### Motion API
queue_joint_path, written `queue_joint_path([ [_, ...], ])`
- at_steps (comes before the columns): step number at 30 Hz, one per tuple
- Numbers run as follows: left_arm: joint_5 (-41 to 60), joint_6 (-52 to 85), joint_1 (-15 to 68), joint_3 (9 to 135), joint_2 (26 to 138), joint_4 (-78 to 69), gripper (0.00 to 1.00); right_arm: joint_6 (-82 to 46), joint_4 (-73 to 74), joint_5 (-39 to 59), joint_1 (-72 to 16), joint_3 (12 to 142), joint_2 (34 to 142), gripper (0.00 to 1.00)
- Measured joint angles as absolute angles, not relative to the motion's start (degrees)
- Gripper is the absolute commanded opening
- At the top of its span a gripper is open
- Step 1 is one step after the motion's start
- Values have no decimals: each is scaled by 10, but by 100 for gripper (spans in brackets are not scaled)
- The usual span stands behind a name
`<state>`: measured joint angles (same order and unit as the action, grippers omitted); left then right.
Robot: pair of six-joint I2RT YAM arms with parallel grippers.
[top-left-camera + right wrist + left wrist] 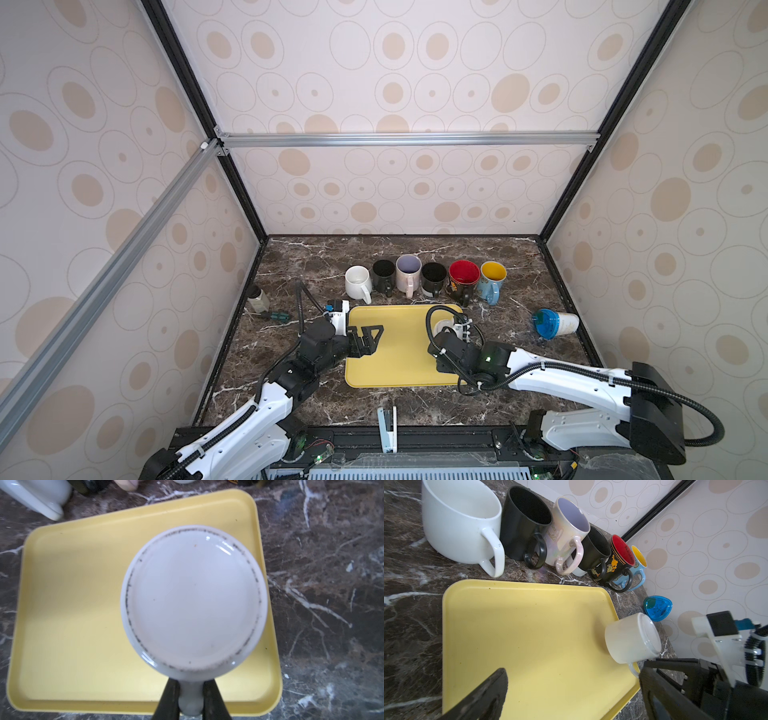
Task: Turn the mug right side up
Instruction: 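Lift the mug with the right gripper and raise it toward the left gripper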
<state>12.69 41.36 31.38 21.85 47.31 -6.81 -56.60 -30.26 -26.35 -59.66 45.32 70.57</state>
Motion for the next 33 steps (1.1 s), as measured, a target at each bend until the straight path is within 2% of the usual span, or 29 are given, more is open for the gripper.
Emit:
queue_joint_path([
  [9,122,418,314,218,439,-76,99,-452,-171,-204,-547,428,569,0],
  [15,163,462,314,206,402,-168,99,-436,-62,-125,-490,393,525,0],
  [23,263,613,312,135,446,-452,98,-466,108,-4,-450,376,548,0],
  [33,294,690,312,123,474,-610,93,-540,328,121,-443,377,678,0],
])
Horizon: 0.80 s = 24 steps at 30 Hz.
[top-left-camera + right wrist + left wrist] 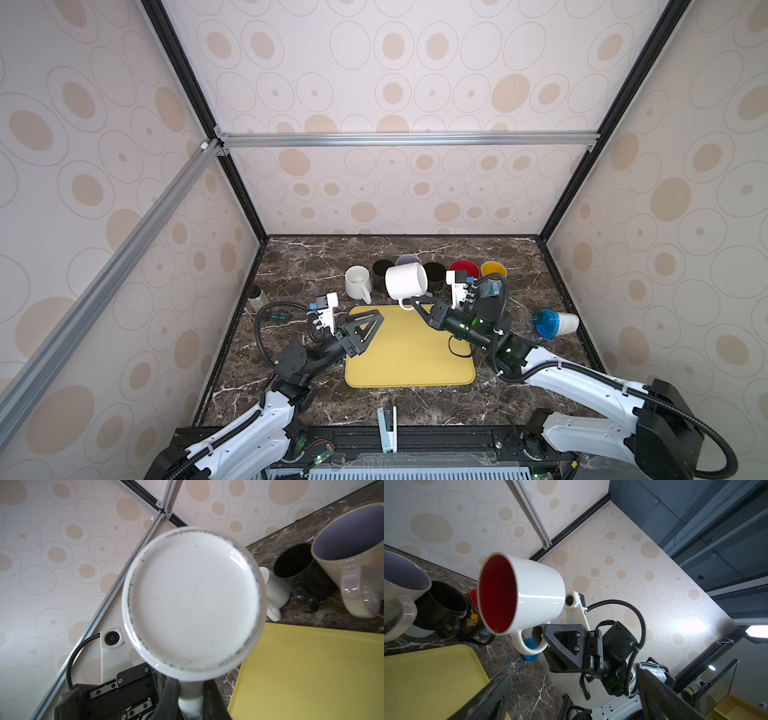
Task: Turn the mug right side up
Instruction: 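Lift the mug with the right gripper and raise it toward the left gripper, then grasp the mug's rim with the left gripper while the right holds it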
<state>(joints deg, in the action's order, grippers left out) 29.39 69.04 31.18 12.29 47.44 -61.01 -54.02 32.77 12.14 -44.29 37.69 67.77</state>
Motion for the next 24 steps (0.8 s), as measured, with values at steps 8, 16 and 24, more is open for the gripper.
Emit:
queue_joint_path([
  [8,295,728,310,108,512,-675,90,-575,408,174,-443,391,716,0],
  [16,291,751,307,107,549,-728,82,-587,456,194,-452,396,724,0],
  [24,288,788,302,107,612,-805,72,-585,459,212,-473,396,725,0],
])
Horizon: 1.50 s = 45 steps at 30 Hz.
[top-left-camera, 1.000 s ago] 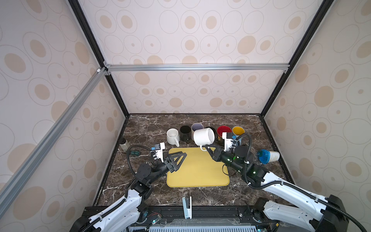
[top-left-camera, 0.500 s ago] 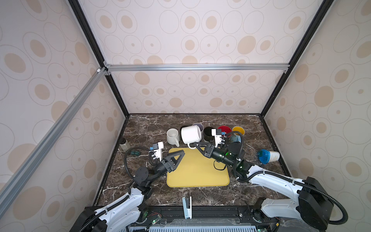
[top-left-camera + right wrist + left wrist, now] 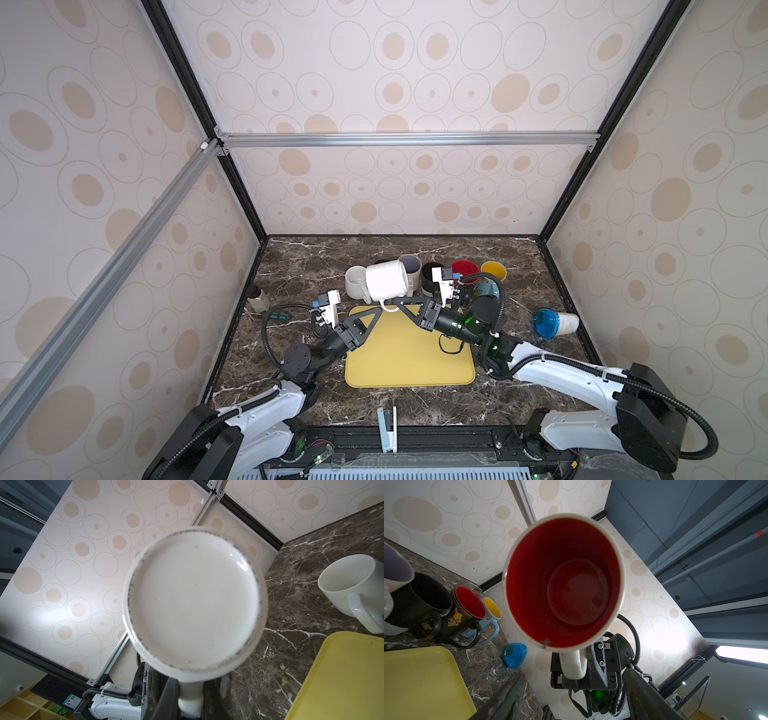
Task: Turn the mug right side up
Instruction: 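Grasp the mug's rim with the left gripper while the right holds it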
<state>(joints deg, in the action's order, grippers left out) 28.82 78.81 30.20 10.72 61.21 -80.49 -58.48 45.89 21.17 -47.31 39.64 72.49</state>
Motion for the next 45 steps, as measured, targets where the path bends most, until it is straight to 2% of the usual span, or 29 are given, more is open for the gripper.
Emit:
queue_joint_path([
  [6,286,799,300,107,618,-827,68,-585,460,223,-482,405,739,0],
  [19,279,802,295,107,607,-822,51,-587,489,232,-496,416,771,0],
  [34,279,804,287,107,598,-818,43,-583,493,242,-505,429,779,0],
  [36,279,805,286,107,598,-818,37,-583,494,243,-506,432,784,0],
  [42,283,809,286,107,598,-818,33,-585,503,245,-507,434,792,0],
  [45,285,812,286,107,598,-818,18,-587,507,245,-507,434,795,0],
])
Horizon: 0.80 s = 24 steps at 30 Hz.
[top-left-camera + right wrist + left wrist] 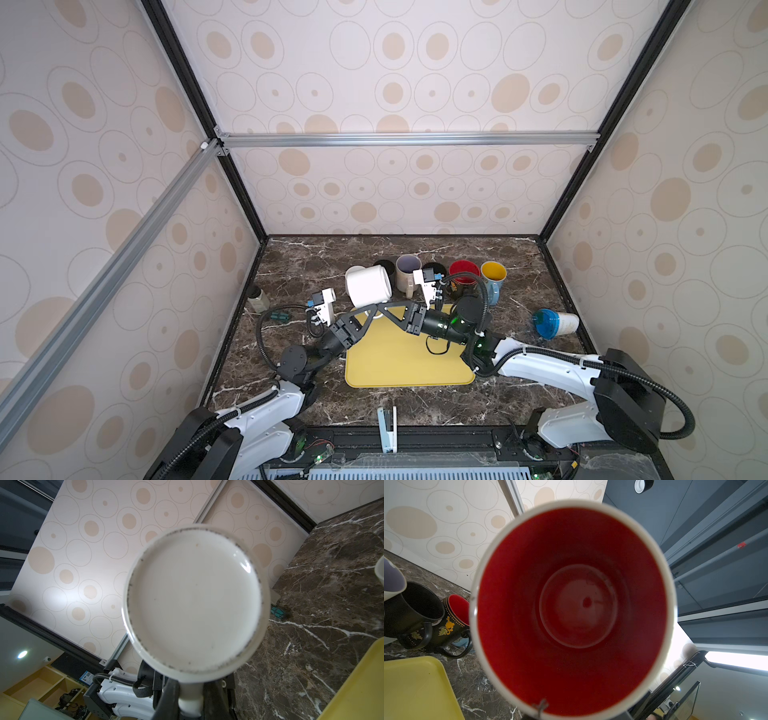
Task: Turn the mug right side up
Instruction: 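Grasp the mug's rim with the left gripper while the right holds it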
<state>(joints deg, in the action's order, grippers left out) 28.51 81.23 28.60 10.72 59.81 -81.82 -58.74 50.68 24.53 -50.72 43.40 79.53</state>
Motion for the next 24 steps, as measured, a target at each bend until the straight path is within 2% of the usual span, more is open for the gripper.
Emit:
queue_joint_path([
  [3,289,821,284,107,596,-821,0,-587,512,246,-506,434,797,0],
  [10,283,823,277,107,591,-816,0,-591,522,249,-506,444,813,0],
  [15,284,822,268,107,587,-808,0,-592,520,250,-505,452,822,19],
  [19,284,821,248,107,585,-791,0,-578,488,253,-510,455,822,38],
  [24,278,814,207,109,585,-744,0,-553,432,257,-515,455,806,48],
])
